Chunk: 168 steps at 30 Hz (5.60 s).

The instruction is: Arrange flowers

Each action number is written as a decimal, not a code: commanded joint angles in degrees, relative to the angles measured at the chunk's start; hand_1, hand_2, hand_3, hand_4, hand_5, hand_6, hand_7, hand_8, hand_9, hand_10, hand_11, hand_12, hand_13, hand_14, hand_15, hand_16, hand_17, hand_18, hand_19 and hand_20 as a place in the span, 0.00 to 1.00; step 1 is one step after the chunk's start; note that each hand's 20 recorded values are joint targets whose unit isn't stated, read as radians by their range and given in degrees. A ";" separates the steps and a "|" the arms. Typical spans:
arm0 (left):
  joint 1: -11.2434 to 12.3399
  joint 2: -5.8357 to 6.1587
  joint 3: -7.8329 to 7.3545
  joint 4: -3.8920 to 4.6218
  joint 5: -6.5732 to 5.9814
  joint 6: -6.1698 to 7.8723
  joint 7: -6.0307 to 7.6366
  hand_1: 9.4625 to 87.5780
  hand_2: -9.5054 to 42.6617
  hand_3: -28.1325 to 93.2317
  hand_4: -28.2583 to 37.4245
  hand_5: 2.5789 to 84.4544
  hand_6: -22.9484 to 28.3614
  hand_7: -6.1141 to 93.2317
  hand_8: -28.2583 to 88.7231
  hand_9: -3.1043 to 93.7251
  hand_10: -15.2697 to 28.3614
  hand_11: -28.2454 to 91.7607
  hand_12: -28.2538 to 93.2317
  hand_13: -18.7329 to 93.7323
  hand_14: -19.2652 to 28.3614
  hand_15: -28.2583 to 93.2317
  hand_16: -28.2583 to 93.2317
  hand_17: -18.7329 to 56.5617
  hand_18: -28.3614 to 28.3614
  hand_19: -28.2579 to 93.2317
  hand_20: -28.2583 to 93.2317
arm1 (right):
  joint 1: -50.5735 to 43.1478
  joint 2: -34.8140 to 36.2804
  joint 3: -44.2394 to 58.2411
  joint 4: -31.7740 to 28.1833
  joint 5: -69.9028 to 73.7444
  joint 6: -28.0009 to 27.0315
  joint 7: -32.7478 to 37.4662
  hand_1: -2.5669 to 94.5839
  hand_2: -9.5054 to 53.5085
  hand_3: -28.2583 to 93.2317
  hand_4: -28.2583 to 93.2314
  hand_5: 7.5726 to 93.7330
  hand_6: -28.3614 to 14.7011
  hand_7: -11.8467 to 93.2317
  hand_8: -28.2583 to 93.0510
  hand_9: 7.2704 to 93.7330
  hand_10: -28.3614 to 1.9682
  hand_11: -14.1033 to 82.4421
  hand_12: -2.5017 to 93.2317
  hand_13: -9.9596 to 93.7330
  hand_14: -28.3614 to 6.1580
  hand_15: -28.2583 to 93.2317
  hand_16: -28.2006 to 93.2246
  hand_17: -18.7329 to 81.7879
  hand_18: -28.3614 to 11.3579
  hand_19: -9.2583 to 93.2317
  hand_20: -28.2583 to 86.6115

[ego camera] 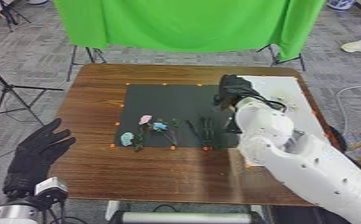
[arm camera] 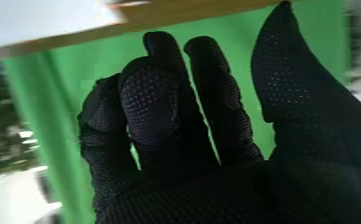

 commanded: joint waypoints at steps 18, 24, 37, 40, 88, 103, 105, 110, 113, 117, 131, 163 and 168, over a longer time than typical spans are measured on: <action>-0.54 0.35 1.77 0.03 -0.17 0.29 -0.04 0.19 0.27 0.90 0.11 0.41 0.64 0.21 0.16 0.39 0.82 0.48 0.31 0.39 0.96 0.67 0.15 0.09 0.92 0.70 0.26 | 3.99 13.23 0.50 10.38 7.81 2.50 5.54 0.38 0.00 0.98 0.00 0.53 0.48 0.31 0.11 0.54 0.29 0.40 0.17 0.72 0.54 0.94 0.29 0.47 0.12 1.00 0.53; -0.78 0.42 1.93 0.25 -0.19 0.17 0.11 0.19 0.27 0.90 0.12 0.41 0.64 0.21 0.16 0.39 0.82 0.48 0.31 0.39 0.97 0.67 0.15 0.09 0.92 0.70 0.26 | 3.81 11.33 0.15 12.22 7.75 1.96 4.92 0.38 0.00 0.98 0.00 0.53 0.48 0.31 0.11 0.53 0.29 0.40 0.17 0.72 0.54 0.94 0.29 0.47 0.12 1.00 0.53; -1.57 0.22 2.06 0.78 -0.14 -0.29 -0.18 0.19 0.27 0.90 0.12 0.41 0.63 0.21 0.16 0.39 0.82 0.48 0.31 0.39 0.96 0.67 0.15 0.09 0.92 0.70 0.26 | 4.04 9.69 -1.32 16.60 8.84 2.40 5.97 0.38 0.00 0.98 0.00 0.53 0.49 0.31 0.11 0.54 0.30 0.40 0.17 0.72 0.53 0.94 0.29 0.47 0.12 1.00 0.53; -1.89 0.28 2.11 0.89 0.06 -0.62 -0.56 0.19 0.27 0.90 0.11 0.41 0.63 0.21 0.16 0.39 0.82 0.48 0.31 0.39 0.96 0.67 0.15 0.09 0.92 0.70 0.26 | 3.43 9.00 -1.14 16.91 8.62 2.29 5.99 0.38 0.00 0.98 0.00 0.53 0.50 0.32 0.11 0.54 0.31 0.40 0.17 0.72 0.54 0.94 0.29 0.47 0.12 1.00 0.53; -1.37 0.12 1.89 0.32 0.02 0.14 -0.36 0.19 0.27 0.90 0.11 0.41 0.63 0.21 0.16 0.39 0.82 0.48 0.31 0.39 0.96 0.67 0.15 0.09 0.92 0.70 0.26 | 7.34 -9.53 -6.33 7.58 -3.16 7.10 -5.22 0.57 0.00 0.90 0.00 0.90 0.63 0.33 0.26 0.96 0.61 0.36 0.36 0.86 0.61 0.89 0.35 0.55 0.10 1.00 0.55; -3.55 0.57 2.27 1.53 0.15 -1.07 -1.00 0.19 0.27 0.90 0.11 0.41 0.64 0.21 0.16 0.39 0.82 0.48 0.31 0.39 0.97 0.67 0.15 0.09 0.92 0.70 0.26 | 7.10 -19.43 -12.20 14.66 -2.93 5.50 -4.71 0.57 0.00 0.90 0.00 0.90 0.63 0.33 0.26 0.96 0.62 0.37 0.37 0.85 0.61 0.89 0.35 0.54 0.11 1.00 0.55; -3.84 0.66 2.17 1.64 0.13 -1.15 -1.11 0.19 0.27 0.90 0.11 0.41 0.64 0.21 0.16 0.39 0.82 0.48 0.31 0.39 0.96 0.67 0.15 0.09 0.92 0.70 0.26 | 7.64 -19.84 -13.04 15.16 -2.70 5.73 -4.04 0.57 0.00 0.90 0.00 0.90 0.63 0.33 0.26 0.96 0.62 0.37 0.37 0.85 0.61 0.89 0.35 0.54 0.11 1.00 0.55; -4.30 0.79 2.01 1.94 0.16 -1.58 -1.39 0.19 0.27 0.90 0.11 0.41 0.64 0.21 0.16 0.39 0.82 0.49 0.31 0.39 0.97 0.67 0.15 0.09 0.92 0.70 0.26 | 7.70 -21.25 -14.48 16.59 -4.07 5.11 -3.77 0.57 0.00 0.90 0.00 0.89 0.64 0.33 0.26 0.95 0.62 0.37 0.37 0.85 0.61 0.89 0.35 0.54 0.11 1.00 0.54; -5.28 0.98 2.52 2.25 0.26 -2.13 -1.83 0.19 0.27 0.90 0.11 0.41 0.64 0.21 0.16 0.39 0.82 0.49 0.31 0.39 0.97 0.67 0.15 0.09 0.92 0.70 0.26 | 8.57 -21.37 -16.16 17.57 -2.84 6.46 -2.65 0.56 0.00 0.90 0.00 0.89 0.64 0.33 0.26 0.95 0.62 0.37 0.37 0.84 0.60 0.89 0.35 0.54 0.11 1.00 0.54; -6.03 1.28 2.28 2.50 0.25 -1.93 -1.79 0.19 0.27 0.90 0.11 0.41 0.64 0.21 0.16 0.39 0.82 0.49 0.31 0.39 0.97 0.67 0.15 0.09 0.92 0.70 0.26 | 10.39 -21.06 -18.15 18.17 -1.66 8.55 -1.38 0.56 0.00 0.90 0.00 0.89 0.64 0.33 0.26 0.95 0.62 0.37 0.37 0.84 0.60 0.89 0.35 0.54 0.11 1.00 0.54; -5.97 1.23 2.23 2.43 0.43 -2.23 -2.37 0.19 0.27 0.90 0.11 0.41 0.64 0.21 0.16 0.39 0.82 0.48 0.31 0.39 0.97 0.67 0.15 0.09 0.92 0.70 0.26 | 8.18 -21.98 -14.72 16.60 -3.37 3.84 -2.74 0.54 0.00 0.91 0.00 0.83 0.62 0.34 0.24 0.90 0.62 0.34 0.39 0.81 0.60 0.89 0.34 0.52 0.12 1.00 0.54; -4.96 0.68 2.13 1.98 0.61 -1.93 -2.56 0.19 0.26 0.89 0.12 0.41 0.64 0.21 0.16 0.39 0.82 0.49 0.31 0.39 0.96 0.67 0.15 0.10 0.91 0.70 0.26 | 5.89 -23.79 -8.17 14.88 -3.69 -9.18 -2.67 0.46 0.00 0.97 0.00 0.59 0.53 0.36 0.09 0.61 0.35 0.58 0.19 0.71 0.56 0.92 0.34 0.46 0.13 1.00 0.53; -4.44 0.50 2.13 1.74 0.52 -1.57 -2.44 0.19 0.26 0.89 0.12 0.41 0.64 0.21 0.16 0.39 0.82 0.49 0.31 0.39 0.96 0.67 0.15 0.10 0.92 0.70 0.26 | 5.73 -23.60 -7.34 14.03 -3.20 -9.79 -2.58 0.46 0.00 0.97 0.00 0.58 0.52 0.35 0.10 0.59 0.34 0.59 0.19 0.71 0.56 0.92 0.33 0.45 0.12 1.00 0.54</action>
